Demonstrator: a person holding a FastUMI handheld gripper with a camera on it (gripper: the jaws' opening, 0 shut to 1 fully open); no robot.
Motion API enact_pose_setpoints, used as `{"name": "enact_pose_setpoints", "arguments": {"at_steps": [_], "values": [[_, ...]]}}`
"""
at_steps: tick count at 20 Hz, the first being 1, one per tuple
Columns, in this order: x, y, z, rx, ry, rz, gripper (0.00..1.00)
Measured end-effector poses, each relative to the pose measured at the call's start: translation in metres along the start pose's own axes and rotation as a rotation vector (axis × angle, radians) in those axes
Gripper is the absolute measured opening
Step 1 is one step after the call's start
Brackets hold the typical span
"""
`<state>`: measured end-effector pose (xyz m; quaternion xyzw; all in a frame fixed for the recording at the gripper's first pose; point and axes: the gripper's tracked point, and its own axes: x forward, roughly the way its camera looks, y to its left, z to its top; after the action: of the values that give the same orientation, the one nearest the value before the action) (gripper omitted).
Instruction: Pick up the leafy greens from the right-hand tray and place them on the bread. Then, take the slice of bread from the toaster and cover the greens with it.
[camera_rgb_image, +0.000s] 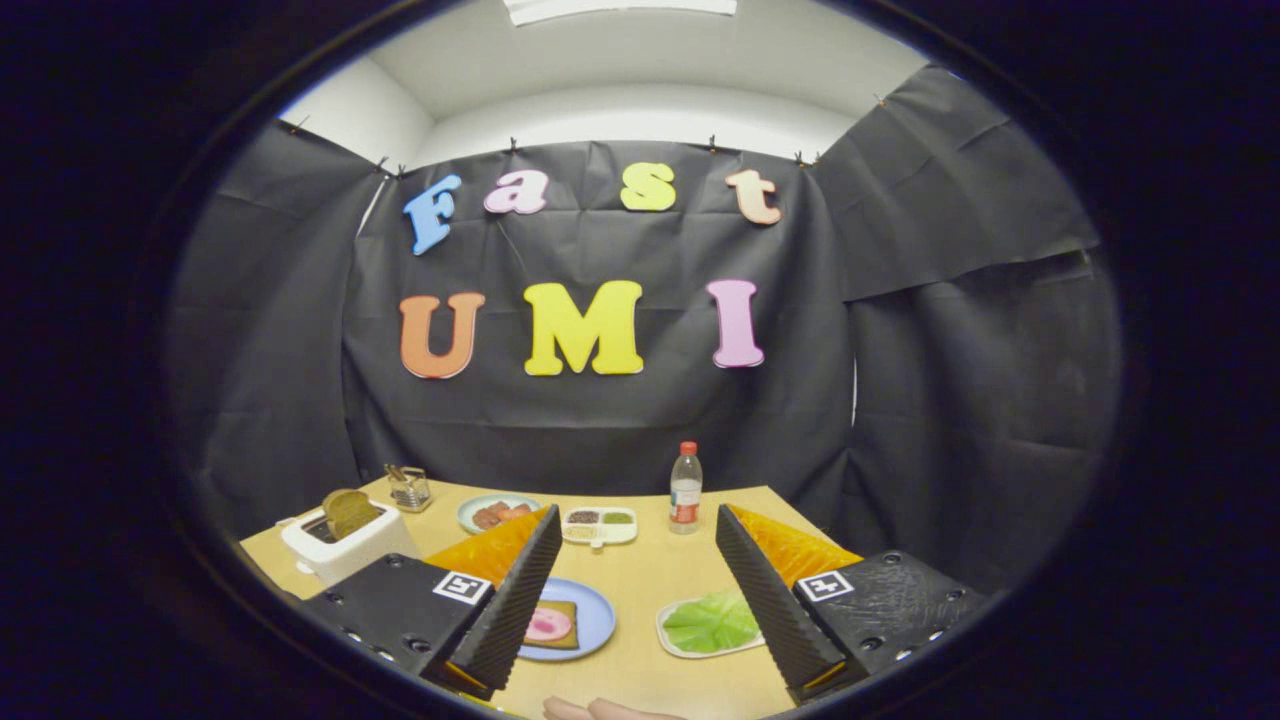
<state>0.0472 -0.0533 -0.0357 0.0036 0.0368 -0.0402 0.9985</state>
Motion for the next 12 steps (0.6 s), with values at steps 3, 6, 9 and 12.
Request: {"name": "enact_pose_setpoints", "arguments": {"at_steps": [3, 6, 9, 12], "values": [[0.023, -0.022, -0.023, -0.007, 0.054, -0.040, 0.95], [0.051, -0.045, -0.049, -0.006, 0.117, -0.068, 0.95], [0.079, -0.066, -0.081, -0.020, 0.180, -0.078, 0.95], [0.112, -0.093, -0.118, -0.074, 0.257, -0.108, 0.95]]}}
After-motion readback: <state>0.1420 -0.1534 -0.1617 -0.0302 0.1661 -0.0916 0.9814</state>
